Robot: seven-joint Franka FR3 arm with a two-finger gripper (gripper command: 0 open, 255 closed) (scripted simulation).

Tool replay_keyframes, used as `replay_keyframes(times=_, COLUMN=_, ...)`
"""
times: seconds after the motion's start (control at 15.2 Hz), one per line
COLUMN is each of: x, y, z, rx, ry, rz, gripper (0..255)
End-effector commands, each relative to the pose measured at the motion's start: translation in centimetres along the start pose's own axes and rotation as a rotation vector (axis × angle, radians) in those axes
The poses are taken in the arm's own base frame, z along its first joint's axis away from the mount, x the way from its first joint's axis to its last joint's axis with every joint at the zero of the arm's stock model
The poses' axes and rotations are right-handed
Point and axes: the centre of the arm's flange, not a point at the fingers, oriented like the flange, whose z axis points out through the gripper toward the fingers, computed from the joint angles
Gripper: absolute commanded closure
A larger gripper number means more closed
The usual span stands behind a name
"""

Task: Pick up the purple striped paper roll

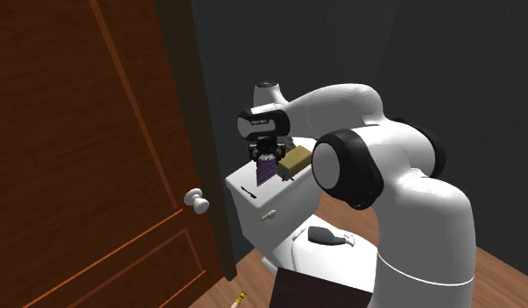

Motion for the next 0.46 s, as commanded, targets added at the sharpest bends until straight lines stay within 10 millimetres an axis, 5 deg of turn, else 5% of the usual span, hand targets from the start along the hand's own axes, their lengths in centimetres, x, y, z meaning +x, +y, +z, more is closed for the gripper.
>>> replay_keyframes(times=0.0, x=-0.1, y=0.1, z=-1.0, rx=0.000, ry=0.001, rz=0.000, gripper=255)
replay_keyframes(times=0.4, x=-0.1, y=0.1, z=-3.2, rx=0.000, ry=0.001, rz=0.000, gripper=255)
